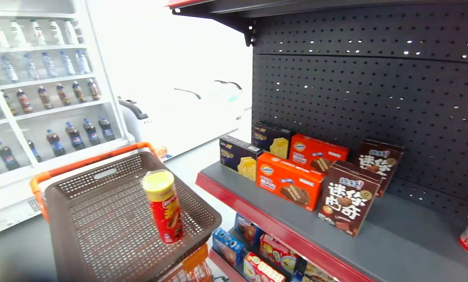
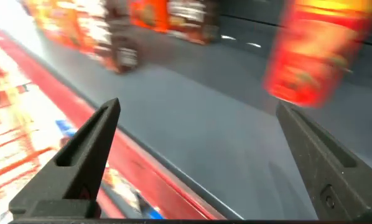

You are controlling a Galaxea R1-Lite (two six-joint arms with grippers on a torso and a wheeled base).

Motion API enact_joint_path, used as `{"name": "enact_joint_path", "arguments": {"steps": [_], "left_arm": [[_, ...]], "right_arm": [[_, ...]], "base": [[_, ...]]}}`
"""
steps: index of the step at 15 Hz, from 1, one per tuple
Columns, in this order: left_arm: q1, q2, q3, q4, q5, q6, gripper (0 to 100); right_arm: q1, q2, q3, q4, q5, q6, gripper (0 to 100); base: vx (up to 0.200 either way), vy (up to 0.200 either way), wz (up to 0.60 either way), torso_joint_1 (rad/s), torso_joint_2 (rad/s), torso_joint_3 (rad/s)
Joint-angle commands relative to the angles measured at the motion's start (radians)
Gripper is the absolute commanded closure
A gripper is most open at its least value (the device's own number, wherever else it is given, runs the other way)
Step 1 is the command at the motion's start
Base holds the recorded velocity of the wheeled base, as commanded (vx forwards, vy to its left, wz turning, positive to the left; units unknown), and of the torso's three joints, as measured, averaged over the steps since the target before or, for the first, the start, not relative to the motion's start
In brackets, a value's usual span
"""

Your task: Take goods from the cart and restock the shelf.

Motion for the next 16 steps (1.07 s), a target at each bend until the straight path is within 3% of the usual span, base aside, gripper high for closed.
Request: {"name": "enact_joint_path", "arguments": {"steps": [1,4,5,7,11,13,15,16], "left_arm": [[0.0,0.0,0.0,0.0,0.001,0.0,0],[0.002,0.0,0.0,0.0,0.001,0.017,0],[-0.003,0.012,-0.061,0.014,-0.032,0.145,0],[-0.01,0.138,-0.137,0.074,-0.122,0.252,0],[-0.014,0.365,-0.212,0.072,-0.137,0.252,0],[-0.017,0.606,-0.357,0.065,-0.14,0.247,0],[-0.018,0.767,-0.417,0.051,-0.19,0.258,0],[-0.02,0.88,-0.462,0.026,-0.245,0.26,0]], "right_arm": [[0.002,-0.001,0.0,0.0,0.001,0.002,0],[0.002,-0.001,0.0,0.0,0.001,0.002,0],[0.002,-0.001,0.0,0.0,0.001,0.002,0],[0.002,-0.001,0.0,0.0,0.001,0.002,0],[0.002,-0.001,0.0,0.0,0.001,0.002,0],[0.002,-0.001,0.0,0.0,0.001,0.002,0],[0.002,-0.001,0.0,0.0,0.001,0.002,0],[0.002,-0.001,0.0,0.0,0.001,0.002,0]], "base": [[0.0,0.0,0.0,0.0,0.0,0.0],[0.0,0.0,0.0,0.0,0.0,0.0],[0.0,0.0,0.0,0.0,0.0,0.0],[0.0,0.0,0.0,0.0,0.0,0.0],[0.0,0.0,0.0,0.0,0.0,0.0],[0.0,0.0,0.0,0.0,0.0,0.0],[0.0,0.0,0.0,0.0,0.0,0.0],[0.0,0.0,0.0,0.0,0.0,0.0]]}}
